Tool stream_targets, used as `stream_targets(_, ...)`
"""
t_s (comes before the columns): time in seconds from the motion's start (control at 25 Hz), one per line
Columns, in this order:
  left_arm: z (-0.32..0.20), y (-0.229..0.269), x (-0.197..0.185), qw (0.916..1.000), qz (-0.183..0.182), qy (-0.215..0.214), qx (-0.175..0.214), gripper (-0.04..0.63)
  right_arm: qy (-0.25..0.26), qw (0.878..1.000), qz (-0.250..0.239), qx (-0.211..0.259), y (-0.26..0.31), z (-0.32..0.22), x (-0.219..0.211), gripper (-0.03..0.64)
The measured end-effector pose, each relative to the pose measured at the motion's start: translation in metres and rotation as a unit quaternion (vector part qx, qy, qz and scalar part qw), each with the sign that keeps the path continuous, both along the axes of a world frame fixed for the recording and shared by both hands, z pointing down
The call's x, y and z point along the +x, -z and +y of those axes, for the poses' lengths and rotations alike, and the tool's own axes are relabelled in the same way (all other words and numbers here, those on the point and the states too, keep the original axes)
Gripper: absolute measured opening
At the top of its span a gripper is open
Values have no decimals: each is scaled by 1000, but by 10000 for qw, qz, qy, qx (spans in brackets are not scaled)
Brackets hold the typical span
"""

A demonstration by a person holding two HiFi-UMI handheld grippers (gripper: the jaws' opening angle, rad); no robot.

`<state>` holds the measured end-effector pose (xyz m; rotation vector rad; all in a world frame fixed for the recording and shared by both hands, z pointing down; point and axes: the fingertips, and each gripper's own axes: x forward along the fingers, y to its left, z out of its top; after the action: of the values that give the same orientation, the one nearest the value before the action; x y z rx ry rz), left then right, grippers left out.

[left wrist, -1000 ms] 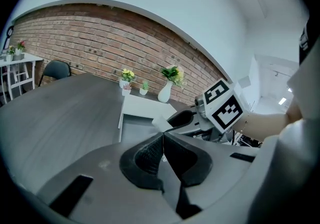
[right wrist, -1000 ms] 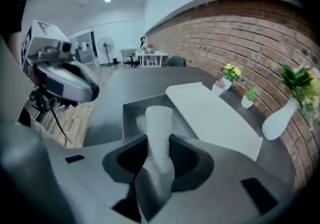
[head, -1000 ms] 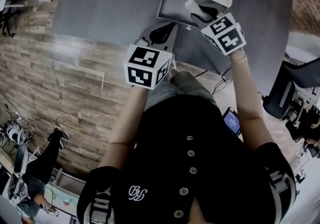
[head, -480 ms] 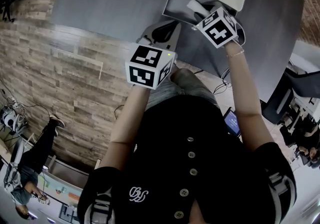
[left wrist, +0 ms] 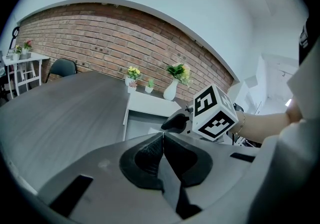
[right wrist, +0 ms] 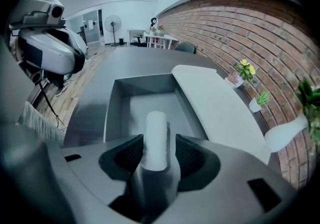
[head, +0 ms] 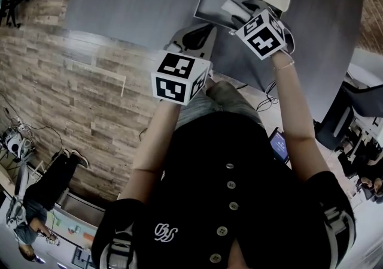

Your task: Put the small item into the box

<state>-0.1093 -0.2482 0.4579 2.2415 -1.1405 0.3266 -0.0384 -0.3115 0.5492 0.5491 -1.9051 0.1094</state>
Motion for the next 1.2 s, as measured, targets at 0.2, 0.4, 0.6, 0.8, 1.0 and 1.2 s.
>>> stream_targets(0.2, 3, 9, 3, 9999, -66, -28, 109, 14, -161, 9992, -335, 167, 18, 5, -1, 194)
stream_targets(0.4, 0, 22, 0, 9993, -191, -79, 319, 15, -440, 9929, -1023, 420, 49, 10, -10, 189)
stream_targets(0.6, 0, 43, -3, 9976, -295, -144, 612, 15, -844, 9729, -2047, 661, 100, 23, -20, 179)
stream_targets(0.8, 5, 59, -3, 9962, -326, -189, 789, 15, -1227, 9432, -3010, 684, 140, 45, -26, 141)
stream_targets(1.0, 7, 76, -5, 9949, -212, -176, 966, 14, -1368, 9130, -3741, 878, 173, 61, -29, 73)
stream_targets(1.2, 11, 88, 2, 9936, -99, -253, 1095, 14, -1526, 8894, -4176, 1061, 194, 70, -28, 2)
